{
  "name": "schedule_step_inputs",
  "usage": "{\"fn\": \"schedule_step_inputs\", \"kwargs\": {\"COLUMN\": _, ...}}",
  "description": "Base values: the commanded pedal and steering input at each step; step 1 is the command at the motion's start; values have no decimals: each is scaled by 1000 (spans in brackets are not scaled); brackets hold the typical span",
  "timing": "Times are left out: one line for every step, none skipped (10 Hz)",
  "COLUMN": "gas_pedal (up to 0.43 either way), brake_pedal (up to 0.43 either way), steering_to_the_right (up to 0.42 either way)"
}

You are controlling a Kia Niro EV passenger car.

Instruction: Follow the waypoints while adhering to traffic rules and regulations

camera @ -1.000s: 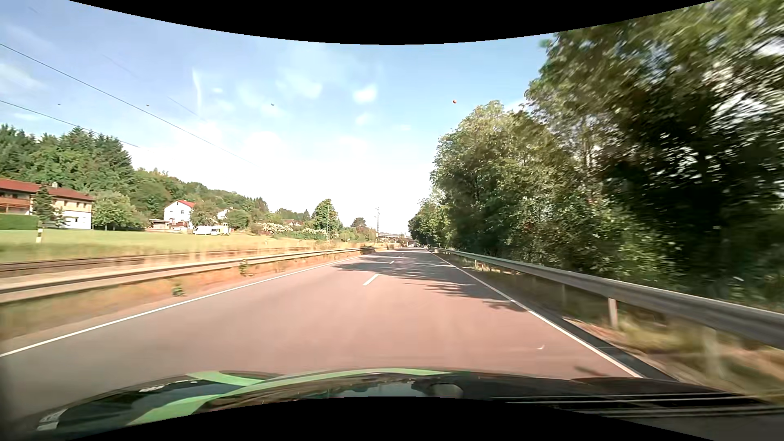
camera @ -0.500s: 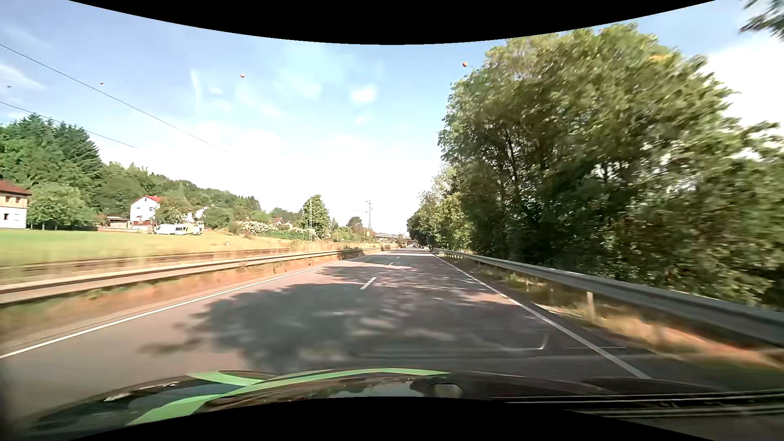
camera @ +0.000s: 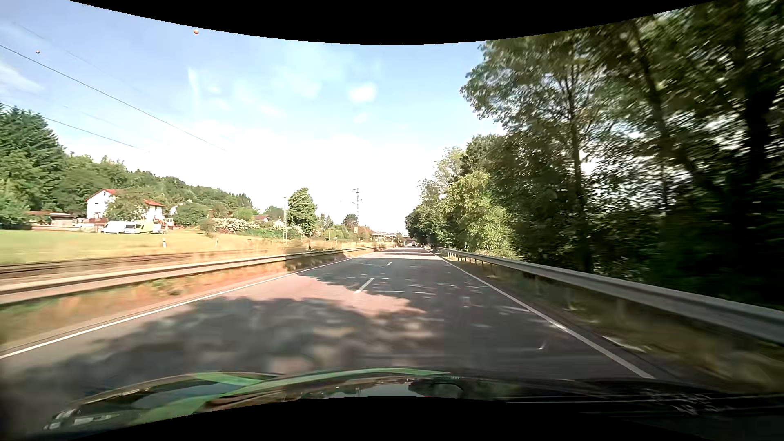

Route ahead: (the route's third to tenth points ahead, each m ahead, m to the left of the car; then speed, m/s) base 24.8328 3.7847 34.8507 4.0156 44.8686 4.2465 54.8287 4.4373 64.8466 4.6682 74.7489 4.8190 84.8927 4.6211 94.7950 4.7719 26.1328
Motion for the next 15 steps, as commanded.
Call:
{"fn": "schedule_step_inputs", "kwargs": {"gas_pedal": 209, "brake_pedal": 0, "steering_to_the_right": 0}}
{"fn": "schedule_step_inputs", "kwargs": {"gas_pedal": 228, "brake_pedal": 0, "steering_to_the_right": 0}}
{"fn": "schedule_step_inputs", "kwargs": {"gas_pedal": 248, "brake_pedal": 0, "steering_to_the_right": 0}}
{"fn": "schedule_step_inputs", "kwargs": {"gas_pedal": 260, "brake_pedal": 0, "steering_to_the_right": 0}}
{"fn": "schedule_step_inputs", "kwargs": {"gas_pedal": 280, "brake_pedal": 0, "steering_to_the_right": 0}}
{"fn": "schedule_step_inputs", "kwargs": {"gas_pedal": 280, "brake_pedal": 0, "steering_to_the_right": 0}}
{"fn": "schedule_step_inputs", "kwargs": {"gas_pedal": 280, "brake_pedal": 0, "steering_to_the_right": 0}}
{"fn": "schedule_step_inputs", "kwargs": {"gas_pedal": 268, "brake_pedal": 0, "steering_to_the_right": 0}}
{"fn": "schedule_step_inputs", "kwargs": {"gas_pedal": 240, "brake_pedal": 0, "steering_to_the_right": 0}}
{"fn": "schedule_step_inputs", "kwargs": {"gas_pedal": 228, "brake_pedal": 0, "steering_to_the_right": 0}}
{"fn": "schedule_step_inputs", "kwargs": {"gas_pedal": 220, "brake_pedal": 0, "steering_to_the_right": 0}}
{"fn": "schedule_step_inputs", "kwargs": {"gas_pedal": 209, "brake_pedal": 0, "steering_to_the_right": 0}}
{"fn": "schedule_step_inputs", "kwargs": {"gas_pedal": 197, "brake_pedal": 0, "steering_to_the_right": 0}}
{"fn": "schedule_step_inputs", "kwargs": {"gas_pedal": 197, "brake_pedal": 0, "steering_to_the_right": 0}}
{"fn": "schedule_step_inputs", "kwargs": {"gas_pedal": 189, "brake_pedal": 0, "steering_to_the_right": 0}}
